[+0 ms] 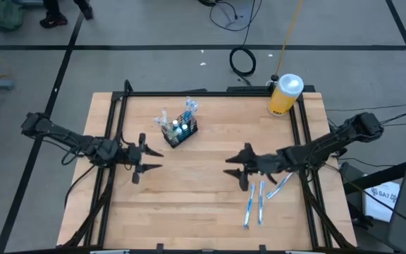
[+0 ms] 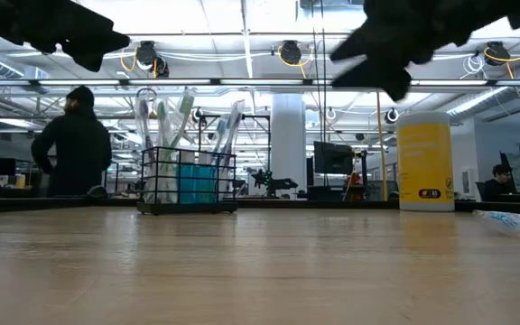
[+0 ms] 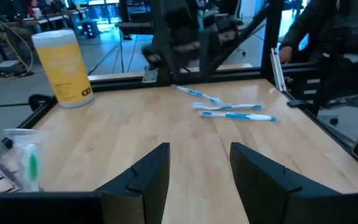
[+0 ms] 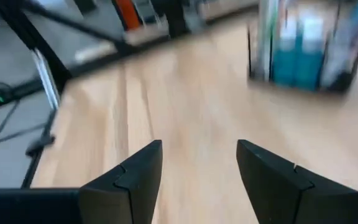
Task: Pick & Place toothbrushing station
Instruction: Put the blue toothbrush into the black wire organizer
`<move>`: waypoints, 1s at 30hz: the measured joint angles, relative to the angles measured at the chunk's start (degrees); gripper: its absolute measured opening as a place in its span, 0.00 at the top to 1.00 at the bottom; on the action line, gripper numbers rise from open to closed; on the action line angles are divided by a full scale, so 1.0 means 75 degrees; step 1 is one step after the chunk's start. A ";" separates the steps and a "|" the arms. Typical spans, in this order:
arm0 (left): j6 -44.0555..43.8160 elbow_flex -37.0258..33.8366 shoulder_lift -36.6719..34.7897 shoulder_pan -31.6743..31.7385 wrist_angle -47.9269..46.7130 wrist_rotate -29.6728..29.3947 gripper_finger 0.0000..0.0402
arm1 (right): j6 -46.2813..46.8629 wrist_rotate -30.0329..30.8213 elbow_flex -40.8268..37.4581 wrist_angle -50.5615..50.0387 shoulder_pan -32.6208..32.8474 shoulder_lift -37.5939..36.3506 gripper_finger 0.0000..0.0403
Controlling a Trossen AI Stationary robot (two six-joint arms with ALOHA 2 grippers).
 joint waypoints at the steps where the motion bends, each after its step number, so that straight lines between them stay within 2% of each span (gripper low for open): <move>1: 0.0001 0.0000 0.0000 0.0030 0.0022 0.0002 0.56 | 0.0503 -0.0004 0.0098 -0.0557 0.0093 0.0004 0.51; 5: 0.0008 0.0000 0.0003 0.0141 0.0024 0.0002 0.56 | 0.2853 -0.0545 0.0204 -0.2505 0.0450 -0.0087 0.51; 9: 0.0088 0.0000 0.0003 0.0258 0.0012 0.0000 0.56 | 0.5580 -0.2136 0.0204 -0.4015 0.0806 -0.0154 0.51; 14: 0.0296 0.0000 0.0003 0.0419 0.0018 0.0003 0.56 | 0.7351 -0.3475 0.0198 -0.5973 0.1239 -0.0154 0.51; 16: 0.0296 0.0000 0.0005 0.0485 0.0019 0.0012 0.56 | 0.7078 -0.3741 0.0193 -0.6599 0.1322 -0.0162 0.51; 18: 0.0296 0.0000 0.0003 0.0532 0.0021 0.0011 0.56 | 0.6267 -0.3887 0.0193 -0.6880 0.1396 -0.0166 0.51; 23: 0.0169 0.0000 0.0003 0.0571 0.0021 0.0014 0.56 | 0.3551 -0.4572 0.0193 -0.7486 0.1648 -0.0158 0.51; 26: -0.0021 0.0003 0.0006 0.0570 0.0021 0.0020 0.56 | 0.2049 -0.4025 0.0193 -0.7664 0.1876 -0.0134 0.51; 30: -0.0425 0.0003 0.0006 0.0569 -0.0027 0.0025 0.56 | 0.0904 -0.3325 0.0192 -0.7691 0.2090 -0.0134 0.51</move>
